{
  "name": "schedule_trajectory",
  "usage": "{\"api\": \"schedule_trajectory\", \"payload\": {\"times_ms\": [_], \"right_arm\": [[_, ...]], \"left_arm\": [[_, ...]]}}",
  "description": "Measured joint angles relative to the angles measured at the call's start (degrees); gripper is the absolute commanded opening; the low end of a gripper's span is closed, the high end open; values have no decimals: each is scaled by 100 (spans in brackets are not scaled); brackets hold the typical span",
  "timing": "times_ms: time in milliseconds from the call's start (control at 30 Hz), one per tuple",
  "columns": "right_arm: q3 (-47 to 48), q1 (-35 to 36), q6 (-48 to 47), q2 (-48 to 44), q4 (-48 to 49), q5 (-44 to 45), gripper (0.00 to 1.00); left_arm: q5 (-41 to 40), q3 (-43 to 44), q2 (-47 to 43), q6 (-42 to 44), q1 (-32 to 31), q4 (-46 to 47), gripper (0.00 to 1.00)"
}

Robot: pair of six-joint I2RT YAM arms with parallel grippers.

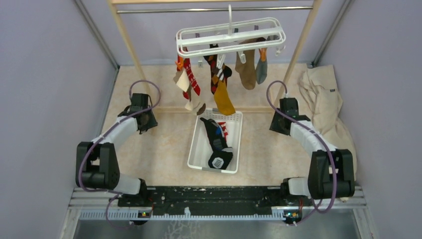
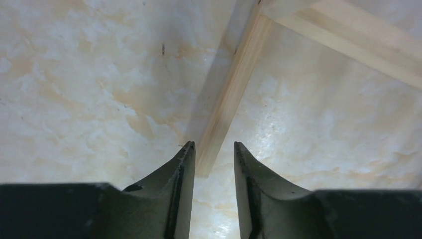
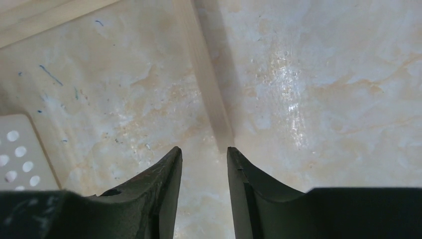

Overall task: Remove the socks clipped to the hanger
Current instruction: Move the clothesline to the center of the board, then remove the sock from the hanger.

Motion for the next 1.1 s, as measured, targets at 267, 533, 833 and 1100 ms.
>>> {"api": "schedule_trajectory", "payload": {"times_ms": [267,533,833,1100], "right_arm": [[4,149,109,-1425,-304,-166,43],[39,706,131,-2439,131,-1156,43],[826,2793,-297,-2057,992,-903,44],[1497,3447,-529,-1043,1696,-7,45]], "left_arm": [[24,28,-691,-269,-7,2,74],[55,-201,-1161,-470,-201,28,99],[-280,-262,-1644,-649,-1010,-74,99],[-649,-168,-2194,-782,-1620,-271,99]]}}
